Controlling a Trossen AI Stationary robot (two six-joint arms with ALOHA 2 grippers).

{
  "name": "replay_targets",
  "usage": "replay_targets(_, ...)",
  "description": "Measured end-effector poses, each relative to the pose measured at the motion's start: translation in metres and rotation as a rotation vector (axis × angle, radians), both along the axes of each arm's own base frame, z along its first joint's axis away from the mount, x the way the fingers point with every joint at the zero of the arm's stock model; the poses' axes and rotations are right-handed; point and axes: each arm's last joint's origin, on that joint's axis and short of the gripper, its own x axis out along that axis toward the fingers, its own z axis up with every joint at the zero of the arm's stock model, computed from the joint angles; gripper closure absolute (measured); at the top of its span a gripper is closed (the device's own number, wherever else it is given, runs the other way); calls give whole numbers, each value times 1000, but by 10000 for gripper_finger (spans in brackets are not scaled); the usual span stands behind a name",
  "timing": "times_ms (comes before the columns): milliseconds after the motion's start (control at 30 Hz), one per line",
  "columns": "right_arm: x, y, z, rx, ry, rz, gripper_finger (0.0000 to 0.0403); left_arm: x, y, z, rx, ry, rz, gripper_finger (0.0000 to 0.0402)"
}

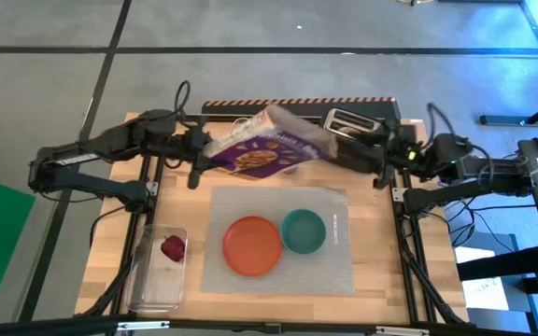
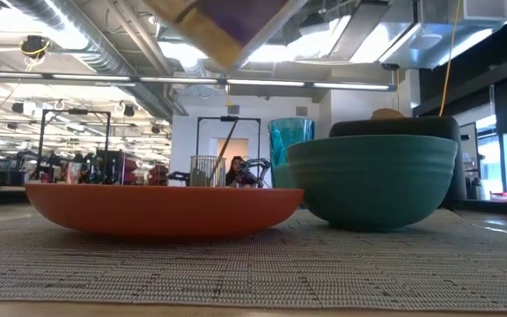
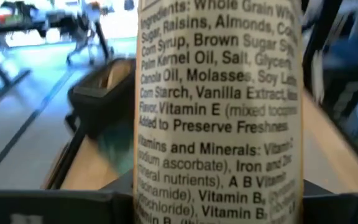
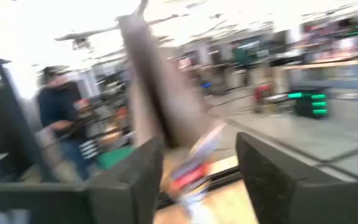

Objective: Arrange a breakfast setting
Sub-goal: Pour the cereal into the blue bowl from the cereal box

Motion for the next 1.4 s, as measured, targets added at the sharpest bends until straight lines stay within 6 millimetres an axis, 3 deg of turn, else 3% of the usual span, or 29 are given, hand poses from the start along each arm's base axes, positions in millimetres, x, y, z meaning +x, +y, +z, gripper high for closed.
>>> replay_targets(200, -33, -7, 8, 27, -60, -168, 166, -28, -11, 6, 117, 269, 9, 258)
replay_targets(400, -38, -7, 9, 30, -65, -183, 174, -29, -19, 24, 276, 308, -21, 258)
replay_targets(533, -35, -7, 5, 47, -33, -177, 180, -19, -24, 22, 375, 394, -64, 258)
replay_targets(1033, -26, -6, -7, 87, 77, -162, 182, 40, -50, -18, 589, 656, -211, 258)
replay_targets(1400, -26, -6, -10, 79, 110, -164, 182, 53, -70, -30, 800, 716, -259, 258)
